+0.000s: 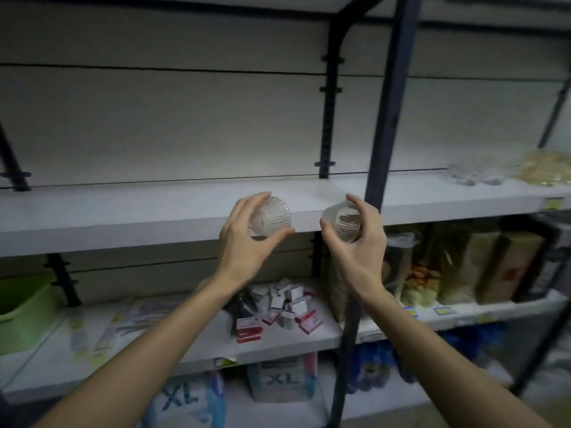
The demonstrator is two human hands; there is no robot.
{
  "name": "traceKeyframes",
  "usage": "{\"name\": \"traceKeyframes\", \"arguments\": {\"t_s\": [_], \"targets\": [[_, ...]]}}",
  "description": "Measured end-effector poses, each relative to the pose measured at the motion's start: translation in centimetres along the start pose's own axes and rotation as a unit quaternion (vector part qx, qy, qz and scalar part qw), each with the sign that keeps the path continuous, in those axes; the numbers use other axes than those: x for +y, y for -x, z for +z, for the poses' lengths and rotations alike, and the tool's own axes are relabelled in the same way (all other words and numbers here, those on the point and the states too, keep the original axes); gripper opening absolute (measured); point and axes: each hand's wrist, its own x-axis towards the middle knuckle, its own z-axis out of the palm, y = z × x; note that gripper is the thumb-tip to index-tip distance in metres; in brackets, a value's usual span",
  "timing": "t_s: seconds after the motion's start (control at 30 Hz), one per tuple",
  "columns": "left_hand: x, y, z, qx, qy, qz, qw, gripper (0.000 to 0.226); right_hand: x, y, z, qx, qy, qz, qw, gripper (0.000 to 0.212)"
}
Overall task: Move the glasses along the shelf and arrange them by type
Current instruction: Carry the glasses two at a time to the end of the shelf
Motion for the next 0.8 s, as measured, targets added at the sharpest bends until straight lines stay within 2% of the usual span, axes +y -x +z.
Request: {"name": "traceKeyframes", "arguments": {"t_s": [0.1, 0.27, 0.43, 0.6, 0.67, 0.8], "targets": [[3.4, 0.2, 5.5, -0.067, 0.01, 0.048, 0.997, 0.071, 2.9, -0.4, -5.8, 0.028, 0.019, 0.034, 0.999, 0.06], [9.3, -0.9, 14.7, -0.127, 0.062, 0.09, 0.986, 0.071, 7.7, -3.1, -13.8, 0.086, 0.043, 0.073, 0.993, 0.064], [13.4, -2.5, 24.3, -0.13, 0.133, 0.056, 0.981, 0.079, 13.7, -7.3, -20.1, 0.127, 0.042, 0.133, 0.982, 0.065], [14.9, -7.9, 34.0, -0.073, 0.196, -0.049, 0.977, 0.065, 19.8, -13.4, -23.4, 0.08, 0.053, 0.135, 0.986, 0.061], [14.5, -10.8, 37.0, -0.036, 0.205, -0.095, 0.974, 0.069, 21.7, -16.1, -24.0, 0.039, 0.061, 0.126, 0.989, 0.062], [13.3, -15.6, 40.5, -0.016, 0.168, -0.14, 0.976, 0.079, 24.8, -21.0, -24.1, -0.03, 0.084, 0.084, 0.992, 0.063]]}}
